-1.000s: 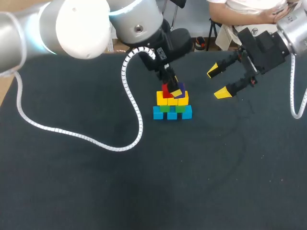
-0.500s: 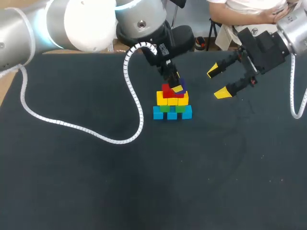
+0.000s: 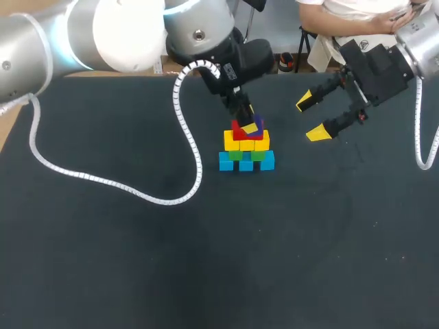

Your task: Place the blue cubes, place green cubes on the blue cubes, place the yellow cubes on the green cubes, then place the red cubes on the yellow cubes, and place purple cube on the red cubes.

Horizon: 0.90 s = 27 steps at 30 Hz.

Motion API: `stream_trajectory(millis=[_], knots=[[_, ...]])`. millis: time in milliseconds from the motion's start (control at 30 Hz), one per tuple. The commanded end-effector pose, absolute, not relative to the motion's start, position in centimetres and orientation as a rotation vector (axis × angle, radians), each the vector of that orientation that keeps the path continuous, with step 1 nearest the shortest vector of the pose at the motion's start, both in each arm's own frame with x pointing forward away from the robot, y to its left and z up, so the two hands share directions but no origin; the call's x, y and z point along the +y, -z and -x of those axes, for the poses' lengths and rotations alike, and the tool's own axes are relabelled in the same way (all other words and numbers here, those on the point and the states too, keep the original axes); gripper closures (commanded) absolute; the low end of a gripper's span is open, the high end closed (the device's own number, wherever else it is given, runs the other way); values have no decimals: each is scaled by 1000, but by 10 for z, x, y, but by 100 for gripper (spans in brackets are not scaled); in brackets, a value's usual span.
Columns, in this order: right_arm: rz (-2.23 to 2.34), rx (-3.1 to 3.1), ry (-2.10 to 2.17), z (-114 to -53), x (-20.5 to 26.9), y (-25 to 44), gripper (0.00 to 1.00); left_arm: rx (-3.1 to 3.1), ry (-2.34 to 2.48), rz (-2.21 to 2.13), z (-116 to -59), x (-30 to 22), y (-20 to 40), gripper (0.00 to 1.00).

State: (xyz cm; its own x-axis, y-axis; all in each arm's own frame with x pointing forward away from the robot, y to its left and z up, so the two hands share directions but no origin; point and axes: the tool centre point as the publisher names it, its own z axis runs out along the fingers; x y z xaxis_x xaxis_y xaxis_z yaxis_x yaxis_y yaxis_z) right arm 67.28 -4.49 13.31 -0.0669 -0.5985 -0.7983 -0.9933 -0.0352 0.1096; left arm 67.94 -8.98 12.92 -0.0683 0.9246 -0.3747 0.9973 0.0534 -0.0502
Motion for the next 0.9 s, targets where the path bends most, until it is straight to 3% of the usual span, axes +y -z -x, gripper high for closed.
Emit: stream_trajectory(millis=[33,900], knots=[[1676,1711,-956,-672,-45,-133,0,2083,442,-1962,-683,-89,-127,100],[1676,1711,-956,-672,-45,-133,0,2065,426,-1988,-706,-89,-124,100]])
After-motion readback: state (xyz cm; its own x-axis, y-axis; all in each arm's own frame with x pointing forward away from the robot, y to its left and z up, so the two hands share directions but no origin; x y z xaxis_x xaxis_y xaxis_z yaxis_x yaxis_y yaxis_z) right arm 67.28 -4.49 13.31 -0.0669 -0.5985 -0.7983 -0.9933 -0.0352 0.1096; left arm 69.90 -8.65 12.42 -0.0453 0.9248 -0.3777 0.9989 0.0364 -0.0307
